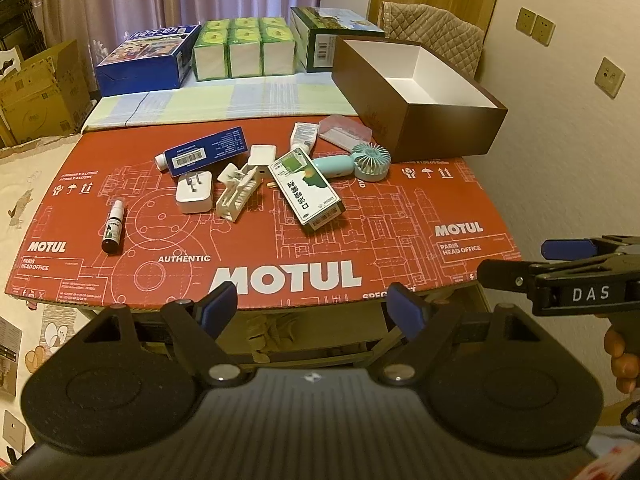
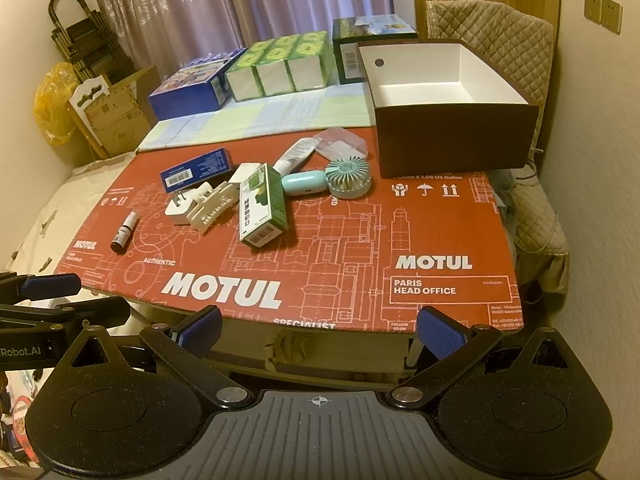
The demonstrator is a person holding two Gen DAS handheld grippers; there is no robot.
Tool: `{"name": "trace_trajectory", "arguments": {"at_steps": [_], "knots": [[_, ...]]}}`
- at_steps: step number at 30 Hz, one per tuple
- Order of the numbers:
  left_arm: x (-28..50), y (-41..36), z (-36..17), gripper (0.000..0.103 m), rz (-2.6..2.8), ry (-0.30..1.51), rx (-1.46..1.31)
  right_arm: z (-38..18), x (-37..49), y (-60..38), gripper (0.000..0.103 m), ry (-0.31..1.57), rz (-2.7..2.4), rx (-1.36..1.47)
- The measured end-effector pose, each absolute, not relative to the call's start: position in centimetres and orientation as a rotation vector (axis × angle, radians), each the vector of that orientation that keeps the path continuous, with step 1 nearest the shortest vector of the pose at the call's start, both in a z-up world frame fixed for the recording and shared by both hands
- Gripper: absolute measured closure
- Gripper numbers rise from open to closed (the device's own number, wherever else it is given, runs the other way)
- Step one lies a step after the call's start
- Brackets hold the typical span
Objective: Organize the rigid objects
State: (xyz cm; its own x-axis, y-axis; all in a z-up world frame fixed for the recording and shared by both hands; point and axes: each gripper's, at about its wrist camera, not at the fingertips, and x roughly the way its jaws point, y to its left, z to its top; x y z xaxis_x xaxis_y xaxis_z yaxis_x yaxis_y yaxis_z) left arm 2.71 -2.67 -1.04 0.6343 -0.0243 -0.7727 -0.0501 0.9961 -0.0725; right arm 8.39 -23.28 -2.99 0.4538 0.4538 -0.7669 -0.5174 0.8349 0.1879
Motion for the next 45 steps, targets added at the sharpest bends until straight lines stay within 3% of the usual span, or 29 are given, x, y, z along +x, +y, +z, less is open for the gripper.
{"name": "trace_trajectory", "arguments": {"at_steps": [45], "knots": [[4.8,-4.3,-3.2,0.023,0.244,0.974,-0.191,-5.8,14.9,-25.7,0.002,0.972,0.783,-0.110]]}}
